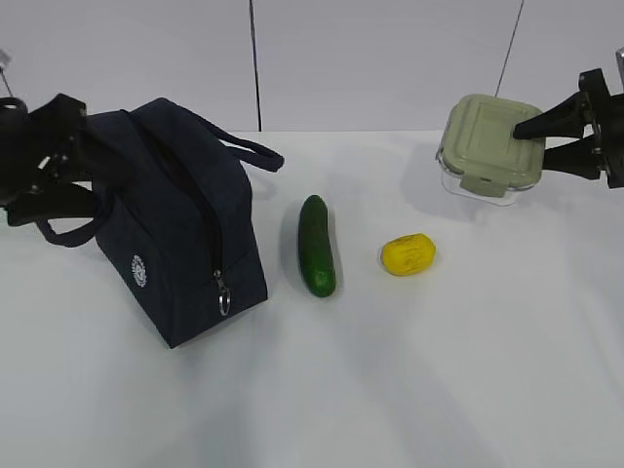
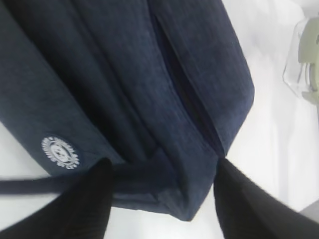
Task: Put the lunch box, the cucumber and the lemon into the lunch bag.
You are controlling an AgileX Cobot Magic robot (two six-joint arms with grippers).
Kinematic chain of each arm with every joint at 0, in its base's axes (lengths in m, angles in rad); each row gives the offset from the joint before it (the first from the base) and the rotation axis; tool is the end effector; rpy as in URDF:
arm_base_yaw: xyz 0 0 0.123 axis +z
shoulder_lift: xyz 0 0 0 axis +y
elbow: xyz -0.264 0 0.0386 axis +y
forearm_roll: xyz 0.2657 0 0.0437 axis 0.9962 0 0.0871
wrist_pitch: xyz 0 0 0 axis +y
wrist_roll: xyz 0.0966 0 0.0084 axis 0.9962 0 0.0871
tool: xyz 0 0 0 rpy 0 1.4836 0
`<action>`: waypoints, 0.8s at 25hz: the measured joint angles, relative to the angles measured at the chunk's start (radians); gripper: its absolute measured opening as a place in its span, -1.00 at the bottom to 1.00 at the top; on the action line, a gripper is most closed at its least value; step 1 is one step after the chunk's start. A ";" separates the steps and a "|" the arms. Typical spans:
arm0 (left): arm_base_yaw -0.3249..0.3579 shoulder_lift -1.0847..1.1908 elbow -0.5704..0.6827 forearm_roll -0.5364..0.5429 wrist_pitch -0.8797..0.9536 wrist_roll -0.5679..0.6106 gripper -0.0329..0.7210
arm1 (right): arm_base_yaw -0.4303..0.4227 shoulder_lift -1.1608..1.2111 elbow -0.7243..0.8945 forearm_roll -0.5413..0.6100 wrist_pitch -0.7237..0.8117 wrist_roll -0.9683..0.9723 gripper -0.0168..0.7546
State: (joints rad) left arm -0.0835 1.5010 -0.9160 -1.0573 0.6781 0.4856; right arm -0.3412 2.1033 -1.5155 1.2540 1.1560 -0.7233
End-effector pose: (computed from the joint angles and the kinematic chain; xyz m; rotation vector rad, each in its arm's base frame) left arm 0.3123 -0.0793 0.2165 -0.1978 2.4681 -0.9444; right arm 0.4368 -0.0656 0.1769 0.2766 2.3121 1.2914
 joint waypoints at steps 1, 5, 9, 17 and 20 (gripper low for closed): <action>-0.015 0.011 0.000 -0.004 -0.006 0.008 0.31 | 0.000 -0.002 0.000 0.000 0.000 0.000 0.02; -0.063 0.040 0.000 -0.013 -0.066 0.018 0.31 | 0.004 -0.006 0.000 0.002 0.000 0.006 0.02; -0.076 0.044 0.000 -0.039 -0.111 0.020 0.22 | 0.008 -0.007 0.000 0.004 0.000 0.013 0.02; -0.077 0.044 0.000 -0.052 -0.148 0.028 -0.78 | 0.017 -0.039 0.000 0.006 0.004 0.025 0.02; -0.077 0.044 0.000 -0.052 -0.150 0.047 -0.85 | 0.049 -0.041 0.000 0.014 0.004 0.025 0.02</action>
State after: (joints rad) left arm -0.1602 1.5450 -0.9160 -1.1091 0.5284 0.5327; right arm -0.2927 2.0626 -1.5155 1.2677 1.1596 -0.6982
